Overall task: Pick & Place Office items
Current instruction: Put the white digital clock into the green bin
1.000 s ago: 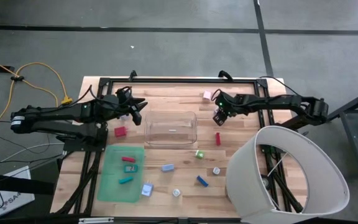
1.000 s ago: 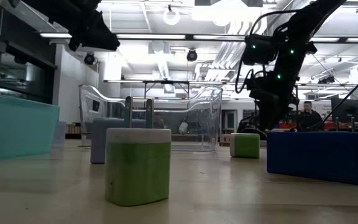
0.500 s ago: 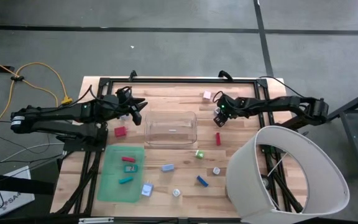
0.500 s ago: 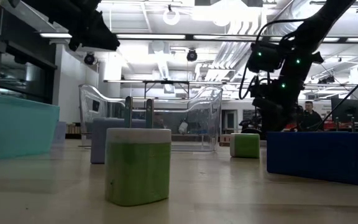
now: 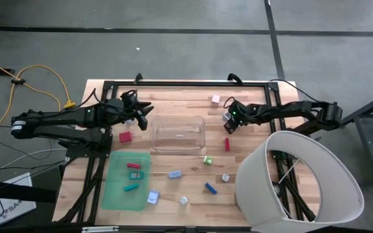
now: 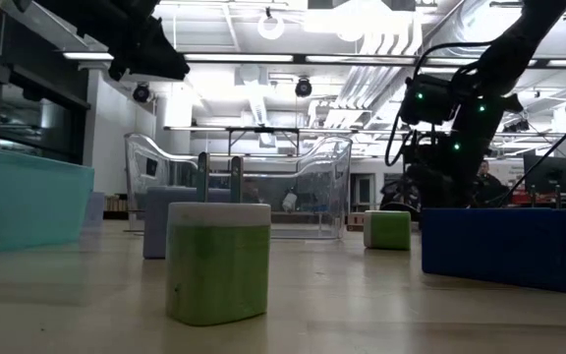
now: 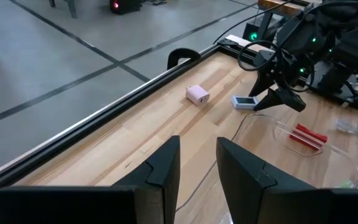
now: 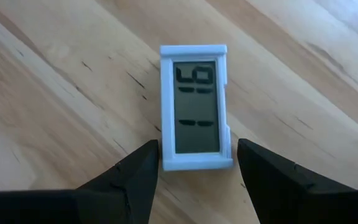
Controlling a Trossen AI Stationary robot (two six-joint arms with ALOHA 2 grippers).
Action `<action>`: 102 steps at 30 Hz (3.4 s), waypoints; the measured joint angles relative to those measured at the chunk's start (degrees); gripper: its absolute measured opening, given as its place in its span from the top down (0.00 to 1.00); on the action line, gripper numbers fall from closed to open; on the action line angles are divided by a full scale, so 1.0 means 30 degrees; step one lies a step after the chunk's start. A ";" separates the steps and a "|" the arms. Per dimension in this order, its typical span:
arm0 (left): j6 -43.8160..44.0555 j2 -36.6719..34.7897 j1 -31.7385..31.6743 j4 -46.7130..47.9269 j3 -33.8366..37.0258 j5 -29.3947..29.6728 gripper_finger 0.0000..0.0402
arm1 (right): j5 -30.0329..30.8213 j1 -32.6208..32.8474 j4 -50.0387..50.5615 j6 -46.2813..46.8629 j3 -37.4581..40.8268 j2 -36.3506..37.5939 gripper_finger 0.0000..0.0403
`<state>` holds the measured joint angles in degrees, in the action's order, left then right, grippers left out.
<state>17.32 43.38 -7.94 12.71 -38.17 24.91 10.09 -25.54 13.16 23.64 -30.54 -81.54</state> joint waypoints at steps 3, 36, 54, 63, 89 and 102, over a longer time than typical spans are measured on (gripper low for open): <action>0.0003 0.0000 0.0000 0.0000 0.0000 -0.0003 0.75 | 0.0026 0.0007 -0.0047 0.0049 0.0029 0.0000 0.48; 0.0045 0.0007 0.0007 -0.0983 0.0000 -0.0007 0.75 | -0.1720 0.0432 -0.2570 -0.0894 0.0029 0.2377 0.65; 0.0240 0.0064 0.1436 -0.2391 0.0000 -0.0458 0.75 | -0.7060 0.4245 -1.1193 0.0674 0.0022 0.5476 0.65; -0.1216 0.1842 0.2222 -0.3629 -0.0015 -0.1578 0.75 | -0.7063 0.5405 -1.5902 0.0719 0.0022 0.2970 0.65; -0.9442 0.6488 0.2149 -0.9307 -0.0015 -0.5755 0.75 | -1.1905 0.5770 -2.3066 0.6382 0.0022 -0.2222 0.65; -0.7120 0.6484 0.1678 -0.9346 -0.0015 -0.9828 0.75 | -1.4345 0.4981 -1.3644 0.3292 -0.4358 -0.2222 0.65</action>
<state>-4.04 62.83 -2.91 -15.33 -38.22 -4.58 -32.95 -10.60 -27.77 33.52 -43.62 -88.20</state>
